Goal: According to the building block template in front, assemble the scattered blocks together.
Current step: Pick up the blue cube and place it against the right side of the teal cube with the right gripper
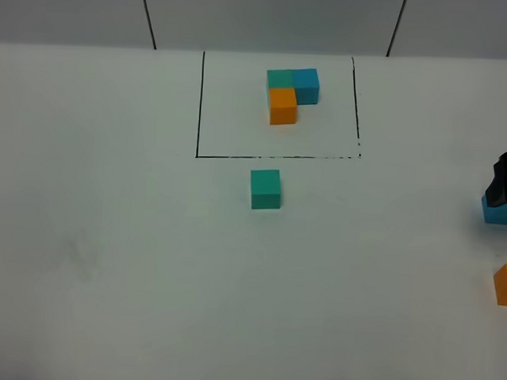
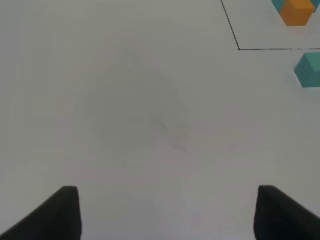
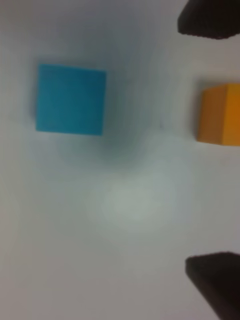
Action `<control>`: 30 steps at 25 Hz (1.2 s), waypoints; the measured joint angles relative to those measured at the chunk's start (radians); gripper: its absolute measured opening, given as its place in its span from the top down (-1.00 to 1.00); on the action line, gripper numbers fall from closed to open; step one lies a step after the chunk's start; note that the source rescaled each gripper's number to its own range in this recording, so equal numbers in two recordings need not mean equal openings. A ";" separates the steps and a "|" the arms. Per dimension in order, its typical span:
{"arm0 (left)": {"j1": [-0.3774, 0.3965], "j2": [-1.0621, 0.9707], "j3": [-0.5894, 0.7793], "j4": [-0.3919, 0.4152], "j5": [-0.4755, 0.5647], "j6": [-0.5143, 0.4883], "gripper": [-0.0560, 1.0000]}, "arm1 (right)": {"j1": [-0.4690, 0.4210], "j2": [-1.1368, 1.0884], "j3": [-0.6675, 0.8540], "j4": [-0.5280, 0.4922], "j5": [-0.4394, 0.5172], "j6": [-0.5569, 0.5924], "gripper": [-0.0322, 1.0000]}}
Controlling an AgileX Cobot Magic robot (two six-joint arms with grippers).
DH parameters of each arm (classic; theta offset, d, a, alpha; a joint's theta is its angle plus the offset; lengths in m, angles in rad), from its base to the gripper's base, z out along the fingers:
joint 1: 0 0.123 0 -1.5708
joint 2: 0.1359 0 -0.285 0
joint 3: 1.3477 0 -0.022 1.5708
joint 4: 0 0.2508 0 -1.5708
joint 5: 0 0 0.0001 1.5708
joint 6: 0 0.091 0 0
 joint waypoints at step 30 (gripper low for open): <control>0.000 -0.003 0.000 0.000 -0.001 0.000 -0.12 | 0.000 0.318 -0.129 -0.035 -0.105 -0.016 -0.49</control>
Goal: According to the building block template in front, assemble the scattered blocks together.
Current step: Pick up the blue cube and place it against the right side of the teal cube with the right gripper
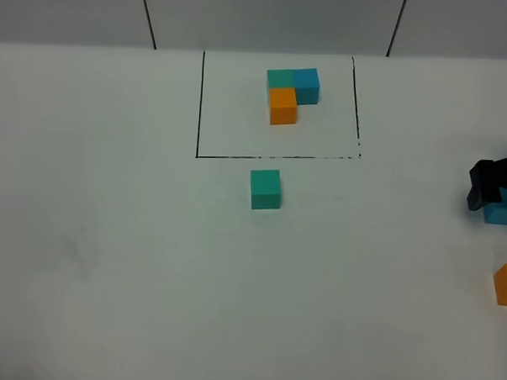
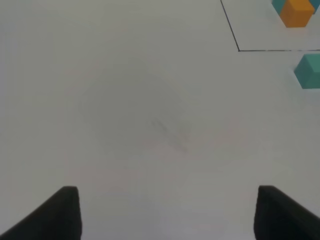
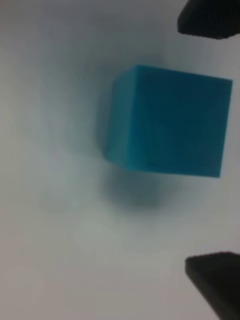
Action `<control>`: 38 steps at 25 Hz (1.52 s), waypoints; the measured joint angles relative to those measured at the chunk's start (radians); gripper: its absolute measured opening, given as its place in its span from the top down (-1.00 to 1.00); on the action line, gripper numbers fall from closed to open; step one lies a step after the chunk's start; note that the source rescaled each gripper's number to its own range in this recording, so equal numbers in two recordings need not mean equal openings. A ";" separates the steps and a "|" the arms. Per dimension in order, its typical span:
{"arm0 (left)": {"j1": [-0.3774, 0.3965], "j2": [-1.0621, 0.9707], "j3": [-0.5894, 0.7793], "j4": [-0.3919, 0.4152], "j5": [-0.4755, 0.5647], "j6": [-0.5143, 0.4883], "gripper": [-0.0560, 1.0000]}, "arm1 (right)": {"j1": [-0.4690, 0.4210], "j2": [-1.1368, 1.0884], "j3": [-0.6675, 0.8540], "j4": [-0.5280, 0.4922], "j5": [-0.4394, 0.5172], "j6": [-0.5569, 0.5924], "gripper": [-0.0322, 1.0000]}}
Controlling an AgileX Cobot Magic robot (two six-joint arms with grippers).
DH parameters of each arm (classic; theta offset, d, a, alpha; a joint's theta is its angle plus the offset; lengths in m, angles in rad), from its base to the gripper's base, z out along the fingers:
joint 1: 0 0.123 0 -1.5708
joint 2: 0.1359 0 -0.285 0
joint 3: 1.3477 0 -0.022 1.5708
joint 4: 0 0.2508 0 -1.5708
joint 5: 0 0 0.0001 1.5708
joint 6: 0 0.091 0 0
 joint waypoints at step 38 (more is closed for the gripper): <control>0.000 0.000 0.000 0.000 -0.001 0.000 -0.12 | 0.573 0.090 -0.327 -0.315 0.266 -0.711 0.89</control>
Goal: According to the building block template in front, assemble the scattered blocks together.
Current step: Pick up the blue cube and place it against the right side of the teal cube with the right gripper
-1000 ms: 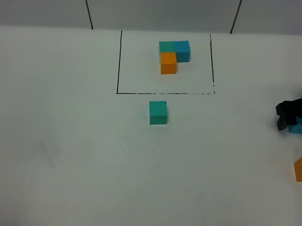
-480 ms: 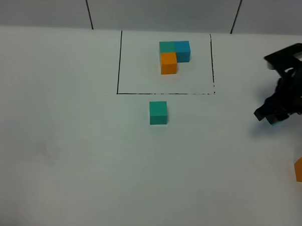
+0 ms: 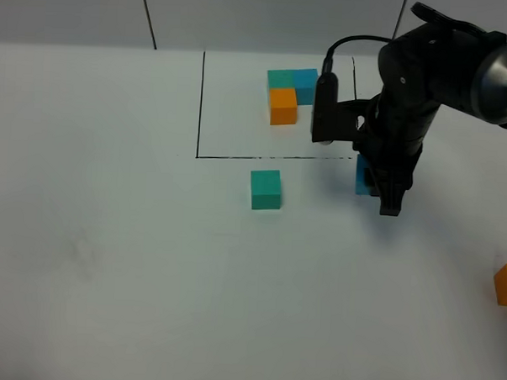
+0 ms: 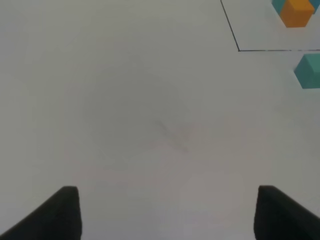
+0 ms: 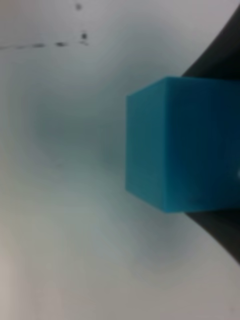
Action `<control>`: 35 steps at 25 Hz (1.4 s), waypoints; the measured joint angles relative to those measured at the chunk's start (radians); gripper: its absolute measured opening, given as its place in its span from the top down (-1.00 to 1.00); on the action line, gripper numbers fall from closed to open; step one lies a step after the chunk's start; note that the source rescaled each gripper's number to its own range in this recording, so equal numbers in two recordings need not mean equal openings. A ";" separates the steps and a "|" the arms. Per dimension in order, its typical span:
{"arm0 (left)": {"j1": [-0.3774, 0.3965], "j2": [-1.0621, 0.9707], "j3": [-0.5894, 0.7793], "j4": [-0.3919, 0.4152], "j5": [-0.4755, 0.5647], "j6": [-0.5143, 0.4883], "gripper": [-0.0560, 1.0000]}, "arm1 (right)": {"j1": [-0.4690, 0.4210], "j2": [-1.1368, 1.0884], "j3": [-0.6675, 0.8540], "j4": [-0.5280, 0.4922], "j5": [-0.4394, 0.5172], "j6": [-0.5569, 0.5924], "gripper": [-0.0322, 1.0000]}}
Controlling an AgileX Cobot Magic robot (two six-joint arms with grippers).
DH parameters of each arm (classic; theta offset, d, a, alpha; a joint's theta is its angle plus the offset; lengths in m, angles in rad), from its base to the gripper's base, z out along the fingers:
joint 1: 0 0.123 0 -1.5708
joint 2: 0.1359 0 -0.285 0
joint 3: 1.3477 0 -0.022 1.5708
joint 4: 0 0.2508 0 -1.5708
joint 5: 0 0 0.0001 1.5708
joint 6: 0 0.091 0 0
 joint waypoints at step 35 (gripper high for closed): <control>0.000 0.000 0.000 0.000 0.000 0.000 -0.12 | 0.061 0.330 -0.375 0.157 0.150 -0.155 0.90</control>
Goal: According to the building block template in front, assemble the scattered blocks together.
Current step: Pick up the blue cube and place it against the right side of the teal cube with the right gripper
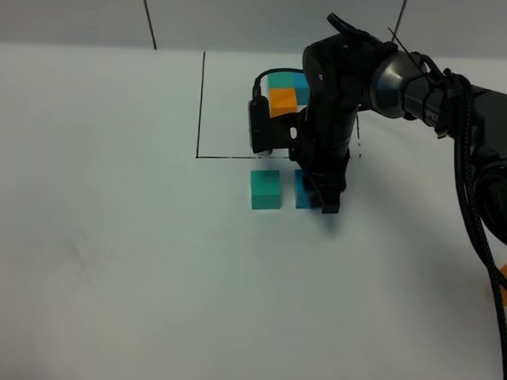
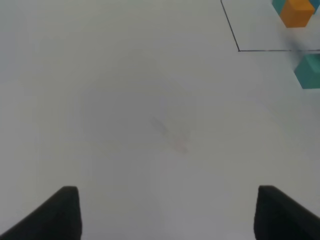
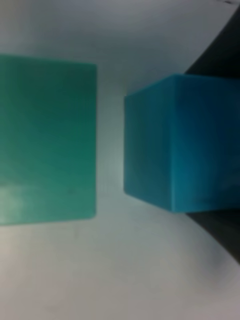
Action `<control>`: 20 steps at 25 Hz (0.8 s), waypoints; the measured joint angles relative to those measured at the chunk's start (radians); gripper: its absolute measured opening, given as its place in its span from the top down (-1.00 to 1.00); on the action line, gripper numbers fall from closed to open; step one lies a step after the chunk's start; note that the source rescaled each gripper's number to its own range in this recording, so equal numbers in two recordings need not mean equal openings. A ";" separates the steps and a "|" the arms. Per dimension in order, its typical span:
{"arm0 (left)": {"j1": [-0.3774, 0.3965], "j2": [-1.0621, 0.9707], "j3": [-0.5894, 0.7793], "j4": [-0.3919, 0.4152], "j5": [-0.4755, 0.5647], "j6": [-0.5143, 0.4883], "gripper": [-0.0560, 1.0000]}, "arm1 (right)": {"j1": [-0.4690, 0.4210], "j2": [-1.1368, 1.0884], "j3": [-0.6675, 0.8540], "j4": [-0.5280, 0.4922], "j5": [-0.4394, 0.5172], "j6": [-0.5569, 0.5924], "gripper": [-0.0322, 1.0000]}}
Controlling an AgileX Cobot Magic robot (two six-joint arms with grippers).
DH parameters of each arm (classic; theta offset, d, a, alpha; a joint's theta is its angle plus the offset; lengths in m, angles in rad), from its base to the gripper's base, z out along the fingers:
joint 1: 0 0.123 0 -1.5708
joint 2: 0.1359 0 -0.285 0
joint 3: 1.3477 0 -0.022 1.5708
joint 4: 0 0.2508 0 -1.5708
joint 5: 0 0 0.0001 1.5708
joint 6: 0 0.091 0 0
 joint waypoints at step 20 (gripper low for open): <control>0.000 0.000 0.000 0.000 0.000 0.000 -0.12 | 0.000 0.001 0.000 0.034 -0.030 0.031 0.90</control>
